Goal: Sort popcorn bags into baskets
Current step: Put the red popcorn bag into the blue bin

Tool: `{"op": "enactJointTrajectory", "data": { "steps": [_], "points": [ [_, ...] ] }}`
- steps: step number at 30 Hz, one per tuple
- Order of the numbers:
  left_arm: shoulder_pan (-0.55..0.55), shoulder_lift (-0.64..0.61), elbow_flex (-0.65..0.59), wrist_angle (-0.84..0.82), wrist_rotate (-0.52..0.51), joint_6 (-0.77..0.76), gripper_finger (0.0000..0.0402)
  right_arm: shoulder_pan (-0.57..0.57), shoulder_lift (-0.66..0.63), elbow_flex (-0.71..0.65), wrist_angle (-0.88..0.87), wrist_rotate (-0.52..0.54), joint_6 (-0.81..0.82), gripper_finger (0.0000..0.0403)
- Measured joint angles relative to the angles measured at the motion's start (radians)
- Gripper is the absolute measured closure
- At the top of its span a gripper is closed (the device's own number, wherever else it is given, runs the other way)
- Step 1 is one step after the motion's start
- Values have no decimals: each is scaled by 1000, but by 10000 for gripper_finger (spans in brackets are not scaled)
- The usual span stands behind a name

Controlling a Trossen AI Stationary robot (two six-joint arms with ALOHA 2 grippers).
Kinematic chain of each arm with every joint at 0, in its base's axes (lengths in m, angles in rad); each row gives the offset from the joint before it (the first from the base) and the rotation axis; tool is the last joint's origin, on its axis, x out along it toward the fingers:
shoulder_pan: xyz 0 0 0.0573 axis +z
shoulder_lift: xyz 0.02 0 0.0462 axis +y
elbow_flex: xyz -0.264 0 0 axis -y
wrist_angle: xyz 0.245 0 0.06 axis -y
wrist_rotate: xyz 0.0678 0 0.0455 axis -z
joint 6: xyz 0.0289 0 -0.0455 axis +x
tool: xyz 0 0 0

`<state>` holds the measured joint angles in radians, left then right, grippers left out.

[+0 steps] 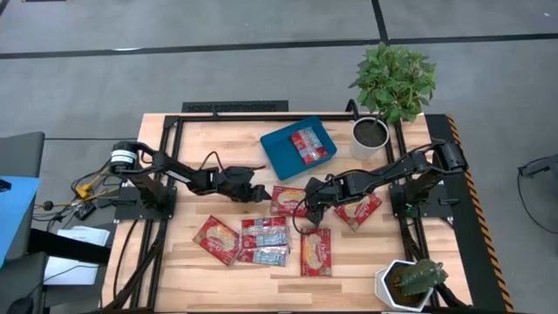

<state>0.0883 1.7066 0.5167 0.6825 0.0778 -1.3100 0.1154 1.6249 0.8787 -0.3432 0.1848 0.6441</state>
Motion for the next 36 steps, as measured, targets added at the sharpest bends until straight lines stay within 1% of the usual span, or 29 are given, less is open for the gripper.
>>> {"op": "enactJointTrajectory", "data": {
  "steps": [3,13,16,20,24,28,30,36],
  "points": [
    [0,44,26,56,33,-15,130,0,0,0,-2,0,-2,154],
    [2,51,71,5,31,29,130,0,0,0,-2,2,12,154],
    [2,51,71,8,32,30,130,7,-15,0,-32,39,35,157],
    [2,51,70,12,32,29,130,28,-60,0,-77,77,36,172],
    [2,51,70,24,32,29,130,38,-78,1,-135,77,28,191],
    [2,51,70,41,32,30,130,43,-46,1,-177,73,12,209],
    [2,51,70,44,33,31,130,42,-24,1,-165,51,1,217],
    [2,51,70,46,42,31,132,42,27,0,-132,40,-9,236]
  ]
}}
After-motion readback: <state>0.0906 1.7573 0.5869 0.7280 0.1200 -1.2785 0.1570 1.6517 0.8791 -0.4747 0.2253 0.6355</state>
